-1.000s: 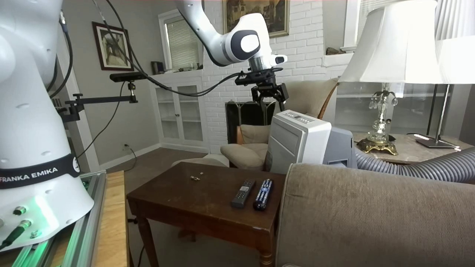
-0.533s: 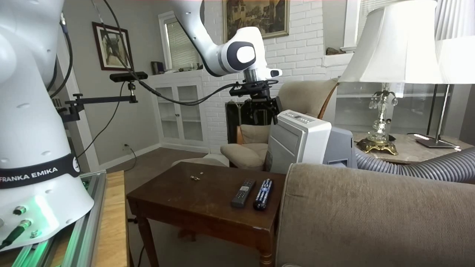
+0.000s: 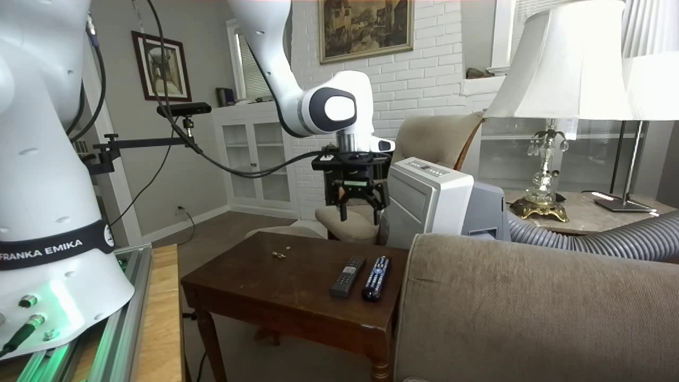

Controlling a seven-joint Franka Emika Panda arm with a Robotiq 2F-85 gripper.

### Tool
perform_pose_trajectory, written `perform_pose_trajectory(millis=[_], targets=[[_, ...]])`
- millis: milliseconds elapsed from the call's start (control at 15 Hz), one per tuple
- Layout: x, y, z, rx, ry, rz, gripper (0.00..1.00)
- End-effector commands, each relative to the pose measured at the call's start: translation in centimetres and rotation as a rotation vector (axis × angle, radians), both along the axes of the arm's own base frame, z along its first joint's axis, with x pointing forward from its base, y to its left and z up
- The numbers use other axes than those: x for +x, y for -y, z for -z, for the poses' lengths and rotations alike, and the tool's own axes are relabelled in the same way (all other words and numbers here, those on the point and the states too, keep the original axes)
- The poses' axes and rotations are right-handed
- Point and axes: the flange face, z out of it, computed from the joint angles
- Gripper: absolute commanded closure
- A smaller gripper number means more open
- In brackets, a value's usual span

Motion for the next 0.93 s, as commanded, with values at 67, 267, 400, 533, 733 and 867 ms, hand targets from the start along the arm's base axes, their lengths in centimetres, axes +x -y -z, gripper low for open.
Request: perform_pose_trajectory(millis=[67, 267, 400, 533, 733, 867], targets=[[-4.1, 0.0, 3.9, 0.0, -0.029, -0.105, 0.0], [-6.1, -1.5, 6.9, 0.013, 0.009, -0.165, 0.0], [-7.3, -2.6, 8.9, 0.026, 0.042, -0.207, 0.0], [-7.8, -3.9, 10.8, 0.041, 0.095, -0.229, 0.0], [-8.3, -5.3, 13.1, 0.052, 0.151, -0.254, 0.0], [-8.1, -5.9, 14.3, 0.044, 0.213, -0.259, 0.0]])
